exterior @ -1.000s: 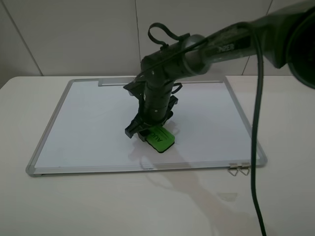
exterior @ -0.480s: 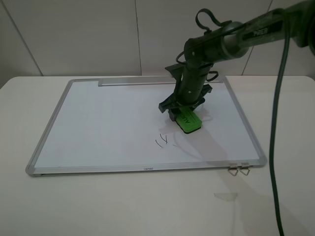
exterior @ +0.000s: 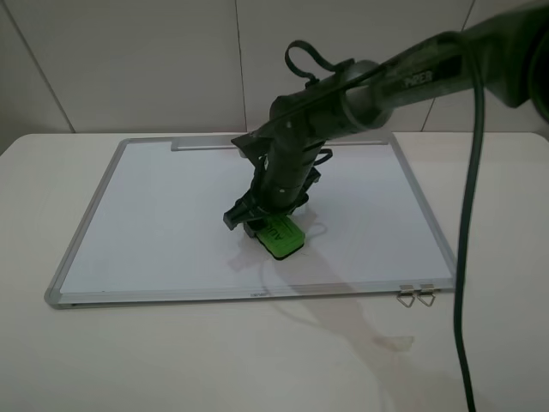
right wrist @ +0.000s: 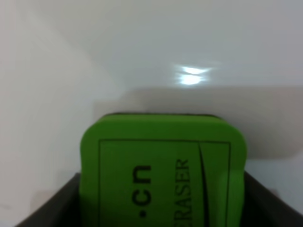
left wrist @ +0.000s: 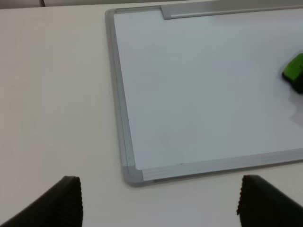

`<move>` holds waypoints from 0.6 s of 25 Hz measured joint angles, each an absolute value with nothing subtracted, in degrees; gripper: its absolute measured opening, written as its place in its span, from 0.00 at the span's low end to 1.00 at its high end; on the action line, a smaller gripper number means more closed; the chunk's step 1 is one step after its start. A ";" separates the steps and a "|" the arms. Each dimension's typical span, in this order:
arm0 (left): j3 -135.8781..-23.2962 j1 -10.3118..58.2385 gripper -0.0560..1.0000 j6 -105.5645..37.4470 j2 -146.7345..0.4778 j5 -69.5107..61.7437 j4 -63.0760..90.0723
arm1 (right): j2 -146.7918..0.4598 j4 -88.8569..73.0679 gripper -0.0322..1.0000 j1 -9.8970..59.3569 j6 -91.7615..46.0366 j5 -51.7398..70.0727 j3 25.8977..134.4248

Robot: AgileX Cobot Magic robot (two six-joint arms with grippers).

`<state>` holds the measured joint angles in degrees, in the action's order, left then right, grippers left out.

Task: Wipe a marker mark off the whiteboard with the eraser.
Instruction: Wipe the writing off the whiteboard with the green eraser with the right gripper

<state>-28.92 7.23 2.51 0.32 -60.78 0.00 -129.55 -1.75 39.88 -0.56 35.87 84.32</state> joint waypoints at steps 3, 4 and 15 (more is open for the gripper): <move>-28.92 7.23 0.70 2.51 0.32 -60.78 0.00 | -129.55 -0.40 0.61 44.21 -0.85 35.57 84.26; -28.92 7.23 0.70 2.51 0.32 -60.78 0.00 | -129.55 1.15 0.61 45.18 -0.79 35.55 84.21; -28.92 7.23 0.70 2.51 0.32 -60.78 0.00 | -129.55 4.70 0.61 42.34 2.07 35.55 84.16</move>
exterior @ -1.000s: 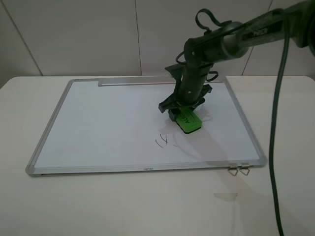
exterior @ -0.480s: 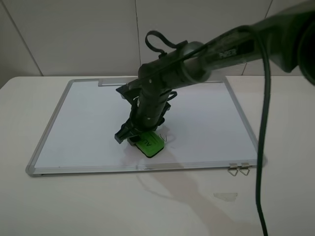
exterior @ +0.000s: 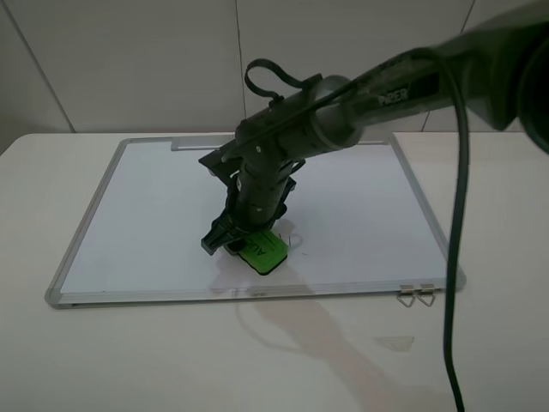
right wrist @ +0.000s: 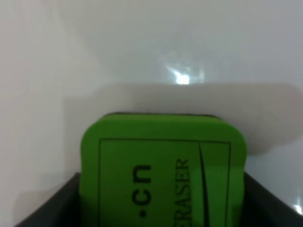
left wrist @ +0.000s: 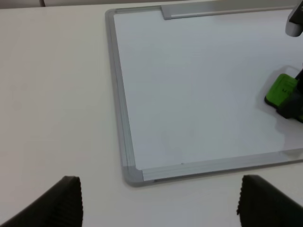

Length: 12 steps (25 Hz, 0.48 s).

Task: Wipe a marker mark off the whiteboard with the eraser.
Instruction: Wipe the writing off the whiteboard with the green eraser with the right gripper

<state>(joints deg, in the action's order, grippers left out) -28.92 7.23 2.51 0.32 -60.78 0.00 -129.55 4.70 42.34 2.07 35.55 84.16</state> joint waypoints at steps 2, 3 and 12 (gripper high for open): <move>-28.92 7.23 0.70 2.51 0.32 -60.78 0.00 | -129.55 4.70 0.61 40.52 2.02 35.73 84.16; -28.92 7.23 0.70 2.51 0.32 -60.78 0.00 | -129.55 4.65 0.61 39.48 2.02 35.92 84.16; -28.92 7.23 0.70 2.51 0.32 -60.78 0.00 | -129.24 3.96 0.61 33.23 0.65 42.03 84.29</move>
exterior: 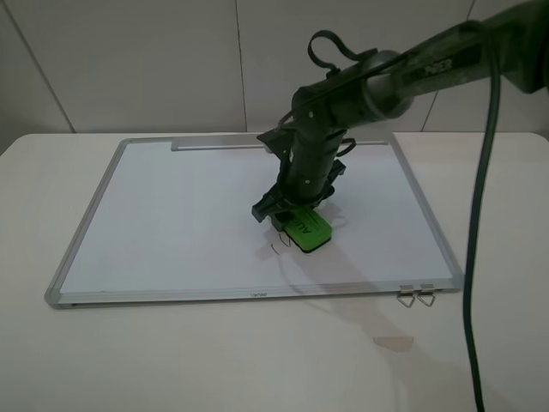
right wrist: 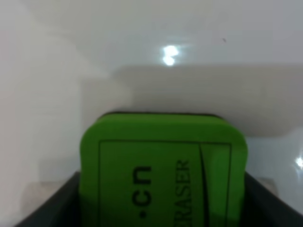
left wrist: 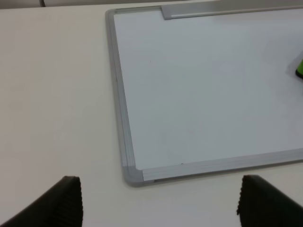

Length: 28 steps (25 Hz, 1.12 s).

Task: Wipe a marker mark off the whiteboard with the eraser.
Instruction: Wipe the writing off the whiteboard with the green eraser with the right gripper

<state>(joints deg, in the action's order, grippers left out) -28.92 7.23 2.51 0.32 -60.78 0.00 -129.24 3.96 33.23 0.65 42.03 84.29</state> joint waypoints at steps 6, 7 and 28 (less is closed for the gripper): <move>-28.92 7.23 0.70 2.51 0.32 -60.78 0.00 | -128.88 2.37 0.61 33.23 -1.70 49.82 84.29; -28.92 7.23 0.70 2.51 0.32 -60.78 0.00 | -128.88 2.01 0.61 33.23 -2.66 50.24 84.29; -28.92 7.23 0.70 2.51 0.32 -60.78 0.00 | -128.87 1.90 0.61 42.01 -4.68 47.75 84.22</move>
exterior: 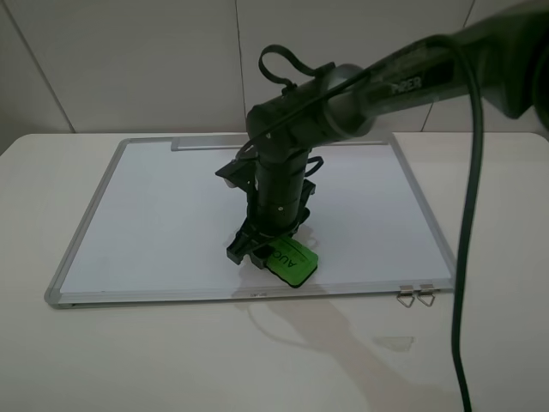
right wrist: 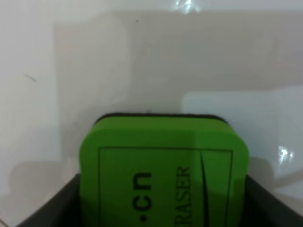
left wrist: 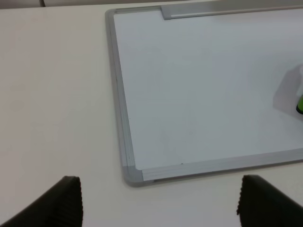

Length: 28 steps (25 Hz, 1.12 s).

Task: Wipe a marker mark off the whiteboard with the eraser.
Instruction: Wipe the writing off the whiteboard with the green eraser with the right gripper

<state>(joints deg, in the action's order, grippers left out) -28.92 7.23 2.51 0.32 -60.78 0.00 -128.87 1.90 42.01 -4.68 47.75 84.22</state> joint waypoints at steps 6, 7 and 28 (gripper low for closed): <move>-28.92 7.23 0.70 2.51 0.32 -60.78 0.00 | -130.04 1.90 0.61 42.02 -4.68 47.79 84.59; -28.92 7.23 0.70 2.51 0.32 -60.78 0.00 | -130.23 2.05 0.61 42.02 -4.68 48.06 84.85; -28.92 7.23 0.70 2.51 0.32 -60.78 0.00 | -130.98 2.98 0.61 38.14 -4.43 44.61 85.64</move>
